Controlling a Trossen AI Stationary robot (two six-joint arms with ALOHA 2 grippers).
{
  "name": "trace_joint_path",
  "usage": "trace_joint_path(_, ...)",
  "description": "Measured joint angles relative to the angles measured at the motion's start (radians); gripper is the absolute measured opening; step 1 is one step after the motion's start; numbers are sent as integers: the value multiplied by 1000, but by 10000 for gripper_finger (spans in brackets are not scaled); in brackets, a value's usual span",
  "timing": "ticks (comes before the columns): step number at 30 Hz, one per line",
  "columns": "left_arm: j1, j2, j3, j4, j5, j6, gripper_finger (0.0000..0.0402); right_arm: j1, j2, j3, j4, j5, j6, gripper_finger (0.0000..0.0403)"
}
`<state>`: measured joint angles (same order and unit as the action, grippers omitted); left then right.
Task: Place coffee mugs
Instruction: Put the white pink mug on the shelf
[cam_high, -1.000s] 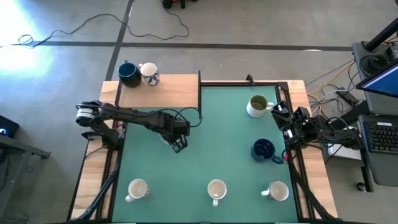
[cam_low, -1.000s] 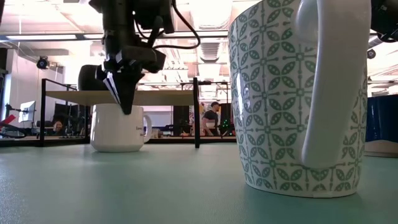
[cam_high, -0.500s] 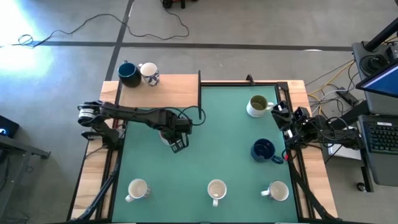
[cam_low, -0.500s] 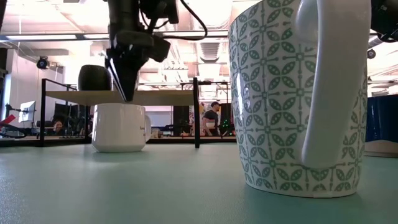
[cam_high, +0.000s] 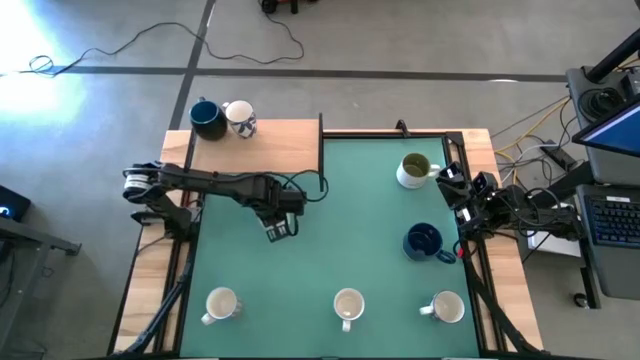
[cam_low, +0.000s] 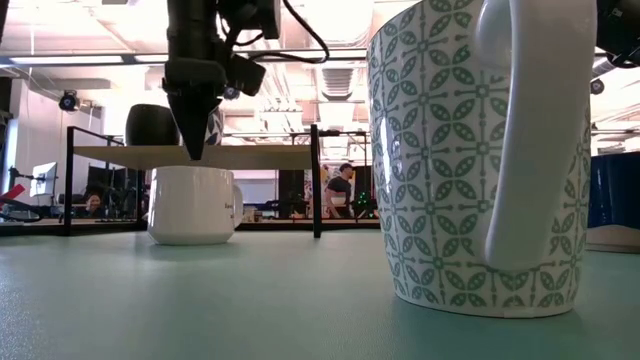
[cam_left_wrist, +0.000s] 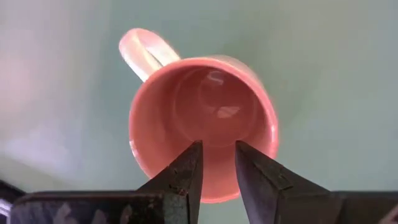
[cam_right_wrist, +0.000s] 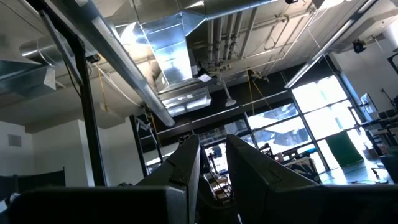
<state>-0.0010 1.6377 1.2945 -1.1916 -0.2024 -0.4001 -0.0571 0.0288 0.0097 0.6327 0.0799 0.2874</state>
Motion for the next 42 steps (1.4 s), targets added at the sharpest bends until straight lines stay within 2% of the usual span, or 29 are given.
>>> trace_joint_path(3, 0, -13, -1, -121, -102, -25, 75, 0, 0, 0, 0, 0, 0, 68)
trace_joint_path(5, 1, -27, -2, -152, -129, -26, 75, 0, 0, 0, 0, 0, 0, 68)
trace_joint_path(12, 7, -77, -29, -102, -119, 32, 75, 0, 0, 0, 0, 0, 0, 68)
trace_joint_path(17, 41, -120, -88, -50, -109, 6, 80, 0, 0, 0, 0, 0, 0, 68)
trace_joint_path(27, 134, -148, -203, 95, -39, -2, 139, 0, 0, 0, 0, 0, 0, 68)
trace_joint_path(31, 160, -148, -234, 141, -33, 17, 150, 0, 0, 0, 0, 0, 0, 68)
trace_joint_path(37, 206, -148, -295, 267, -19, 55, 134, 0, 0, 0, 0, 0, 0, 68)
trace_joint_path(42, 223, -146, -313, 284, 10, 78, 87, 0, 0, 0, 0, 0, 0, 68)
